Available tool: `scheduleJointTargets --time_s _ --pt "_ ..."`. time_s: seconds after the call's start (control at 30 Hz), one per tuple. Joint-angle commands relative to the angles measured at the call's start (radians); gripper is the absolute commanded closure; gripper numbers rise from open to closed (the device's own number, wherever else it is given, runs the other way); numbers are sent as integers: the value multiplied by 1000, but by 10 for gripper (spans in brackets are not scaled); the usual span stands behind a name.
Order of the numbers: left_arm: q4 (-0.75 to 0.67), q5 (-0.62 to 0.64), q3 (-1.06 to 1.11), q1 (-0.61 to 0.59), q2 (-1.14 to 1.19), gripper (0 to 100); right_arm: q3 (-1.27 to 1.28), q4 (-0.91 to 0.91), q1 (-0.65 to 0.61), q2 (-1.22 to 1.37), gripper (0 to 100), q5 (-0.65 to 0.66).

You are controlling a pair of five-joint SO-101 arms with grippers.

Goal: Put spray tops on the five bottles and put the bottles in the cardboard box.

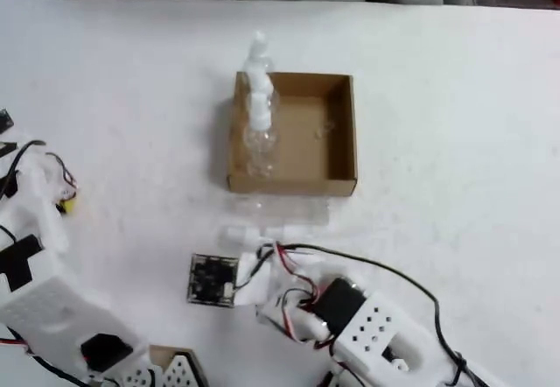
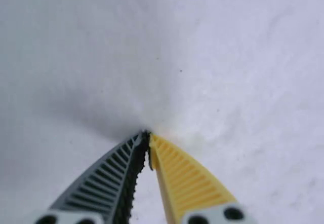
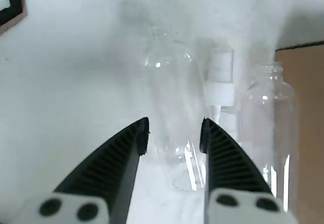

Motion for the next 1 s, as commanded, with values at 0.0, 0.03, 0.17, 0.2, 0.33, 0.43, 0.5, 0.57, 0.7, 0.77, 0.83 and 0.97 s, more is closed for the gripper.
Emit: scheduleJointTargets --time_s 0.0,0.03,0.17,0.2,0.33,0.43,0.5,0.57,0.7,0.77,0.83,0.97 --pt "-2 -18 -32 5 1 972 -12 -42 -73 31 828 49" --pt "-2 -20 -32 8 1 972 -12 -42 -88 44 810 83" --pt "0 -75 -32 10 1 972 -38 -44 -97 120 738 140" --pt "0 -75 -32 10 1 972 -55 -44 -96 145 732 149" --pt "0 -80 -32 10 2 972 -123 -54 -96 255 732 181" --pt "2 -80 -32 10 2 972 -147 -101 -84 351 732 181" --pt "2 -81 -26 10 1 972 -153 -136 -81 417 733 183" --pt "-3 -81 -14 21 -5 972 -167 -160 -81 478 733 183" --pt "-31 -109 28 25 -47 972 -213 -163 -79 570 734 184" --pt "-52 -110 57 25 -74 972 -226 -165 -79 604 734 184" --pt "-68 -112 83 25 -99 972 -236 -165 -79 630 735 184" --pt "-84 -114 106 27 -122 972 -253 -165 -79 654 852 183"
